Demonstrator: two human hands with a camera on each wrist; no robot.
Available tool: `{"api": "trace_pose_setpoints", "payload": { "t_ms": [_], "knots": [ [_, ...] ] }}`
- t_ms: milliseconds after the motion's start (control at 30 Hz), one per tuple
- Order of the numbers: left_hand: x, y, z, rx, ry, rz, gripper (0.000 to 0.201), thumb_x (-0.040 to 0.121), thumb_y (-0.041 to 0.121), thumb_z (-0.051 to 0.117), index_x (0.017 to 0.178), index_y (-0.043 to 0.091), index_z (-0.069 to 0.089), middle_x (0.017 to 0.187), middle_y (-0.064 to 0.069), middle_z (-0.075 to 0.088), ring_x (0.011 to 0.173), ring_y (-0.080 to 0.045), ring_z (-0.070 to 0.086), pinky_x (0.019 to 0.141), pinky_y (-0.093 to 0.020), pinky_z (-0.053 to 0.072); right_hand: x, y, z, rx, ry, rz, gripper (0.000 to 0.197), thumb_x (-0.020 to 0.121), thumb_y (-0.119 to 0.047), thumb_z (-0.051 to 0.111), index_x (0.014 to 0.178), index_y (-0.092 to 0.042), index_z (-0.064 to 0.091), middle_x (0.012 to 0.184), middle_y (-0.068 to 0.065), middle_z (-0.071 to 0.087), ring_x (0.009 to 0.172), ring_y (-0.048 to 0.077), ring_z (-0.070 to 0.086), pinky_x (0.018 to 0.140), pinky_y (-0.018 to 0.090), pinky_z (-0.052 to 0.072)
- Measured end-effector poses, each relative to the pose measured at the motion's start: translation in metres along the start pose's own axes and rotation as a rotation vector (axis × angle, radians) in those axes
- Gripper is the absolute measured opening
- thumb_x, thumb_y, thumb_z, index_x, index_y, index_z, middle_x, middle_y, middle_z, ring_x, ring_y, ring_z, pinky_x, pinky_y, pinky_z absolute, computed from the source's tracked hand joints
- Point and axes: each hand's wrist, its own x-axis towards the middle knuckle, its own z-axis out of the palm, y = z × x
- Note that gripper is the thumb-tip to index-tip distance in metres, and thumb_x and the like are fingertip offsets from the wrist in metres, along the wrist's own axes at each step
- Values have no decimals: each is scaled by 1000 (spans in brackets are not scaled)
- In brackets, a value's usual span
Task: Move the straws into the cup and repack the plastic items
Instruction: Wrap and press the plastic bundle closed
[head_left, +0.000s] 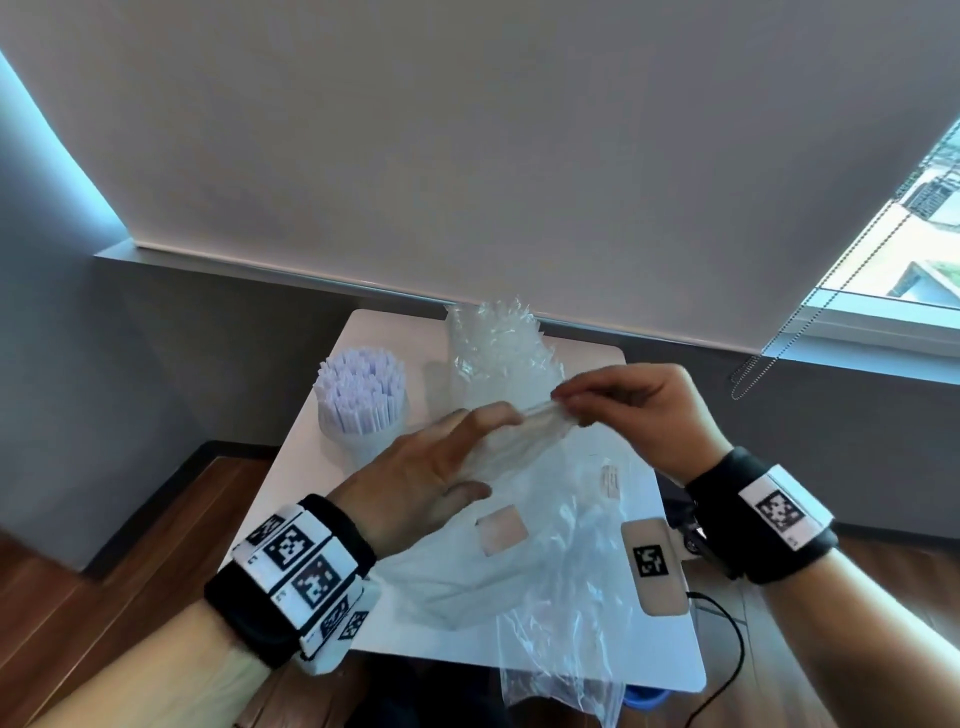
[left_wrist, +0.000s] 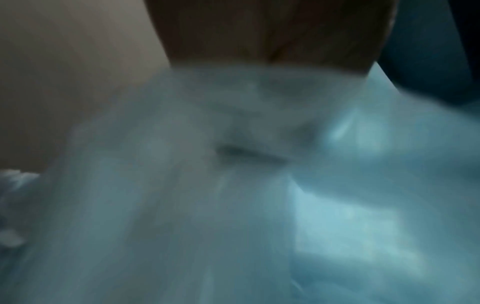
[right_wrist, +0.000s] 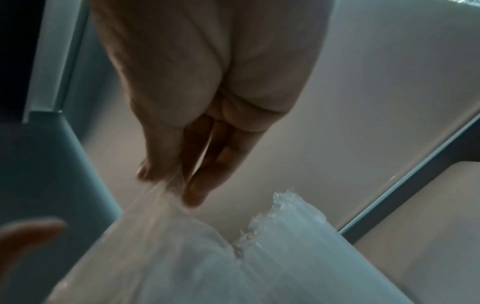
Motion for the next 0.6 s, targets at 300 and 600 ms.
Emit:
{"api": "trace_pose_setpoints", "payload": {
  "t_ms": [300, 600],
  "knots": [
    [5, -13, -23, -440, 482, -92, 45, 88, 17, 71, 124, 42, 61, 114, 16, 54, 98, -9, 58, 89, -13, 45, -24, 56, -26, 179, 388, 319, 42, 90, -38, 59, 126, -17, 60, 120, -3, 68, 110, 21, 62, 86, 36, 52],
    [8, -13, -23, -670, 371, -174, 55, 83, 41, 75, 132, 47, 53, 131, 23, 52, 120, -6, 56, 97, -30, 49, -9, 41, -6, 535, 148, 414, 34, 89, -29, 62, 116, -11, 70, 107, 14, 69, 90, 27, 66, 80, 39, 54]
  ]
}}
